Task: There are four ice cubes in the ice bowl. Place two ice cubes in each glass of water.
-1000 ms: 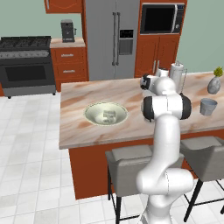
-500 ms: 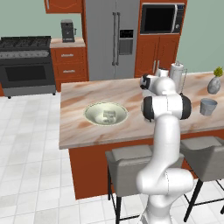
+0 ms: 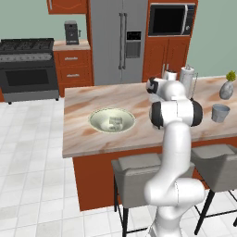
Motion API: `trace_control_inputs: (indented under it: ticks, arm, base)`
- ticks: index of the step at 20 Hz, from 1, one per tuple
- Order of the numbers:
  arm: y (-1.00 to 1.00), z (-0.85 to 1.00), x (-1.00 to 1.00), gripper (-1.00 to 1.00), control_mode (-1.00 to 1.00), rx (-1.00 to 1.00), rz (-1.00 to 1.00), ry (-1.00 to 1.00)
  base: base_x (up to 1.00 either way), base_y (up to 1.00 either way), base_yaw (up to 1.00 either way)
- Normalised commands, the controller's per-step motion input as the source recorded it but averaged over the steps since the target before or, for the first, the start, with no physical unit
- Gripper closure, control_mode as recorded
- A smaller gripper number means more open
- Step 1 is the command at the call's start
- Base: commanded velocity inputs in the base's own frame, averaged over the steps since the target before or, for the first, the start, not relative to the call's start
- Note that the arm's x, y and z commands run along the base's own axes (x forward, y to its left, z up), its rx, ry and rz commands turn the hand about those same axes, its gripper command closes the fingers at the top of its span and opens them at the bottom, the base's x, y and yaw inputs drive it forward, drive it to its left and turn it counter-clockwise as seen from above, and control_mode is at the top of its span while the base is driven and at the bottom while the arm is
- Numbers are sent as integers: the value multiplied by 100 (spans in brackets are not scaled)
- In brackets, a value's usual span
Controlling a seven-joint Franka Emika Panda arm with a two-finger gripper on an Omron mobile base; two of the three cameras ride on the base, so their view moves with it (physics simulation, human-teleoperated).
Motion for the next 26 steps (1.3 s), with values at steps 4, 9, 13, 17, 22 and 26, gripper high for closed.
trace_control_inputs:
  ticks: [4, 9, 13, 17, 22, 26]
  arm:
    - [15, 14, -12, -100, -100, 0, 0, -3]
    - [18, 7, -26, -100, -100, 0, 0, 0]
    - [28, 8, -26, -100, -100, 0, 0, 0]
    - [48, 0, -10, -100, -100, -2, 11, 0]
    - [47, 0, -11, -100, -100, -6, 18, 0]
    - [46, 0, -1, -100, -100, -18, 17, 0]
  base:
    - [0, 0, 0]
    - [0, 0, 0]
    - [0, 0, 0]
    - [0, 0, 0]
    - [0, 0, 0]
    - [0, 0, 0]
